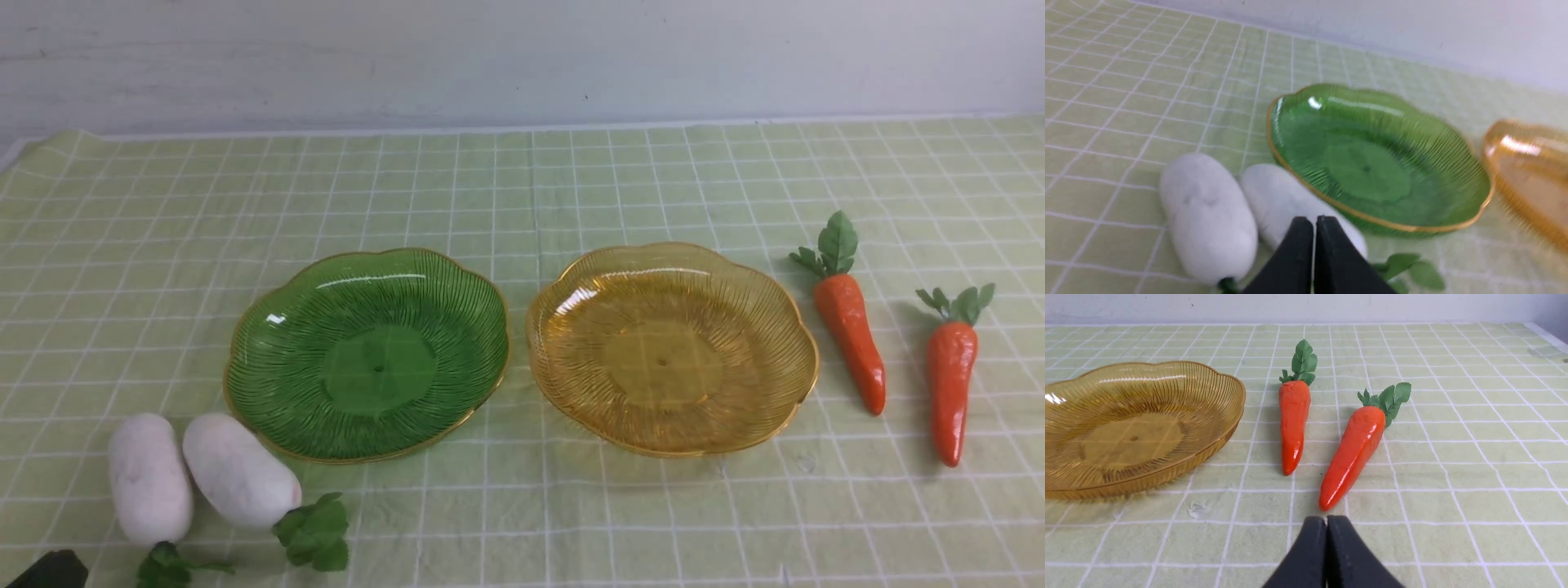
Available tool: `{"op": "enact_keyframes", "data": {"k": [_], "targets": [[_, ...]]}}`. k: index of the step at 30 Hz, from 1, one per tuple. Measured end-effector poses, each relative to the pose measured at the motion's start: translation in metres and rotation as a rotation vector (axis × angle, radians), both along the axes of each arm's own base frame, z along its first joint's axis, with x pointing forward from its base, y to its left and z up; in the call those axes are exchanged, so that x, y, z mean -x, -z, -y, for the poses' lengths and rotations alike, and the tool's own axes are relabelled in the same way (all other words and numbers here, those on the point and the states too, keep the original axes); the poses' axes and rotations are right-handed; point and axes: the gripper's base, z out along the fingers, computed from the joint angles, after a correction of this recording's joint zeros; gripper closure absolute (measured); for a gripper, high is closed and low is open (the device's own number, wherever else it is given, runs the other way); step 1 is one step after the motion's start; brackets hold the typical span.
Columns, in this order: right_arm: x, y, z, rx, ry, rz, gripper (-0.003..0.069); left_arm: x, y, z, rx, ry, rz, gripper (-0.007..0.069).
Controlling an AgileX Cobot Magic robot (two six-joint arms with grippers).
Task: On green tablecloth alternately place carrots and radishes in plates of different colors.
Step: 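Pick up the white radish and place it in the left plate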
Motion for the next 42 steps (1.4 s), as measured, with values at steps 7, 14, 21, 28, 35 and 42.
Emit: {"op": "enact_keyframes", "data": {"k": [7, 14, 21, 28, 35, 42], "targets": [[0.000, 0.000, 0.000, 0.002, 0.000, 0.002, 0.0673, 0.000, -0.027, -0.009, 0.277, -0.093, 0.285, 0.0632], [-0.002, -0.004, -0.002, -0.115, 0.003, 0.069, 0.0673, 0.010, -0.072, -0.011, 0.348, -0.090, 0.440, 0.0632], [-0.002, -0.026, 0.001, -0.732, 0.064, 0.327, 0.0673, -0.015, -0.130, 0.016, 0.124, 0.146, -0.191, 0.0632], [-0.002, -0.029, 0.005, -0.852, 0.092, 0.371, 0.0673, -0.078, -0.118, 0.008, -0.095, 0.118, -0.811, 0.0629], [0.008, -0.068, -0.010, -0.639, -0.069, 0.297, 0.0673, -0.133, -0.103, -0.012, -0.032, 0.006, -0.993, 0.0610], [0.010, -0.144, -0.021, -0.348, -0.182, 0.183, 0.0673, -0.185, -0.088, -0.042, 0.049, -0.019, -1.034, 0.0610]]}}
